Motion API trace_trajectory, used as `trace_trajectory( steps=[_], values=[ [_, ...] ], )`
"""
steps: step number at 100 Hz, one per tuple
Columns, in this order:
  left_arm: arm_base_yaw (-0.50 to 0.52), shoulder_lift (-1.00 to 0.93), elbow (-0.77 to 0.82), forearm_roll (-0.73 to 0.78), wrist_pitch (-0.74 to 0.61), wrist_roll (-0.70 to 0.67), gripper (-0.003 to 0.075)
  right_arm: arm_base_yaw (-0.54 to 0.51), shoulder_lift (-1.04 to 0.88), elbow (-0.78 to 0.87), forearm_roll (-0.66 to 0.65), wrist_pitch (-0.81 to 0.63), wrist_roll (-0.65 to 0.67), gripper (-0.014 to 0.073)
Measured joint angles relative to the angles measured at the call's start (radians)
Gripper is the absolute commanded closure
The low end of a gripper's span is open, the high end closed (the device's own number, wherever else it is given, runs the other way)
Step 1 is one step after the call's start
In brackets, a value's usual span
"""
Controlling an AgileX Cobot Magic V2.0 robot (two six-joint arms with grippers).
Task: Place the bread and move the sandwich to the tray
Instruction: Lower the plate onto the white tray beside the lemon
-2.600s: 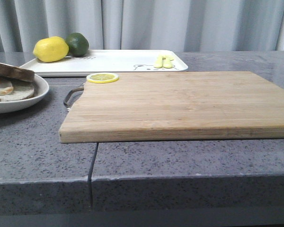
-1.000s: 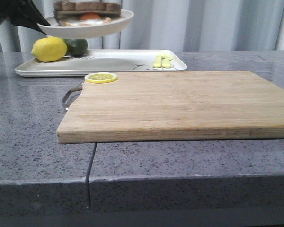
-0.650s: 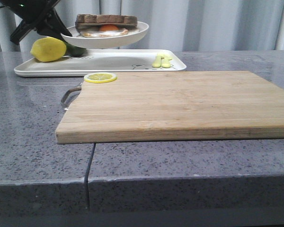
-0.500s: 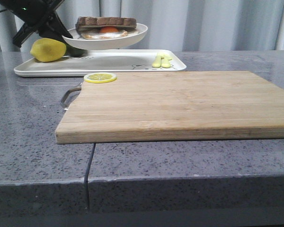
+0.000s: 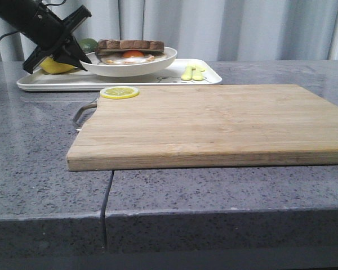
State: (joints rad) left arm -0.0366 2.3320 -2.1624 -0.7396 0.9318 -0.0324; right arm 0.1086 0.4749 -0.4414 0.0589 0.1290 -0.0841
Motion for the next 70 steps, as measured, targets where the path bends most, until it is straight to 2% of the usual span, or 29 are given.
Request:
trace_trajectory(
  steps=[70],
  values=[
    [-0.006, 0.031, -0.011, 0.025, -0.004, -0.044, 0.0740, 0.000, 0.000, 0.000, 0.000, 0.000, 0.000, 0.0156]
  ],
)
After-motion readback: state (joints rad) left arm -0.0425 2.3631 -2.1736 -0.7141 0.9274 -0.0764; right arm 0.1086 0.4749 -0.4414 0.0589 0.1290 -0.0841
